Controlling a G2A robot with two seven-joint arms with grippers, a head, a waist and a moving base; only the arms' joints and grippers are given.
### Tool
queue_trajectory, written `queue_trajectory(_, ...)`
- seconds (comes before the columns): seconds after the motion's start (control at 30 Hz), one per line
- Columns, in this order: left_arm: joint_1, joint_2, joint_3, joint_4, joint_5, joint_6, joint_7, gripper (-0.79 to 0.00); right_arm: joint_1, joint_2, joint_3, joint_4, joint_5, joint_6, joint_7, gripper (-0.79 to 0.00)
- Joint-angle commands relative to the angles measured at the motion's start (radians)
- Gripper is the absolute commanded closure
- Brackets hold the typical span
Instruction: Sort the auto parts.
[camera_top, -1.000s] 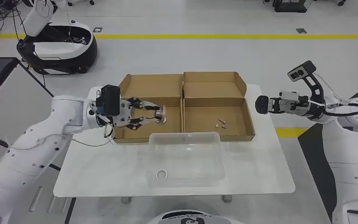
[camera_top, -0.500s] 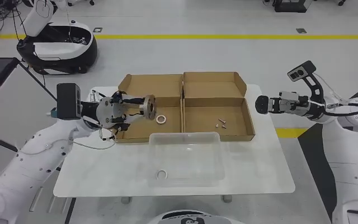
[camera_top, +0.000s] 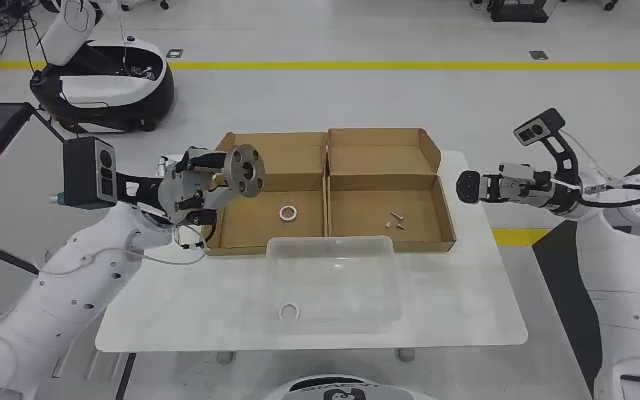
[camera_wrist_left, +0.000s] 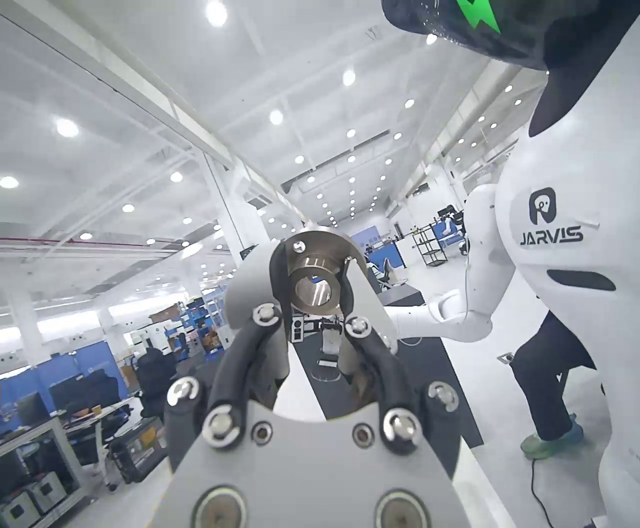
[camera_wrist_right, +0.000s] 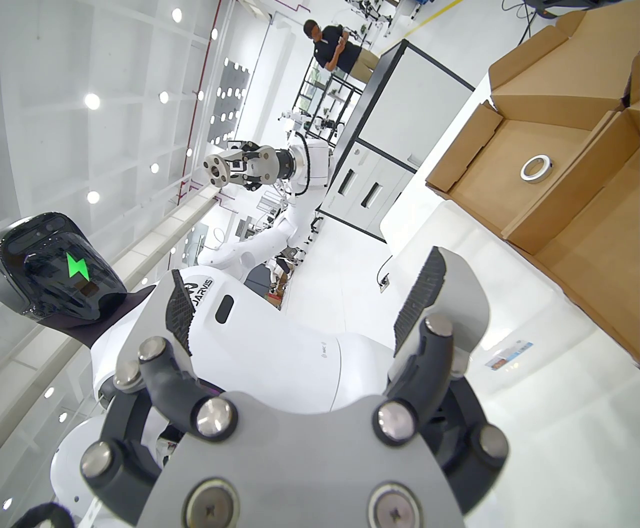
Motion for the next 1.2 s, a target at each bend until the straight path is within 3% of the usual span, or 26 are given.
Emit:
queue_trajectory(0.0, 0.0, -0.004, -0.003, -0.004, -0.012, -0.005, -0.005, 0.0, 0.0, 0.0, 0.0, 0.0, 0.0, 0.0, 0.0, -0.785)
queue_trajectory(1.17, 0.001, -0.014, -0.017, -0.009, -0.024, -0.022, -0.022, 0.0, 0.0, 0.0, 0.0, 0.0, 0.0, 0.0, 0.0, -0.785)
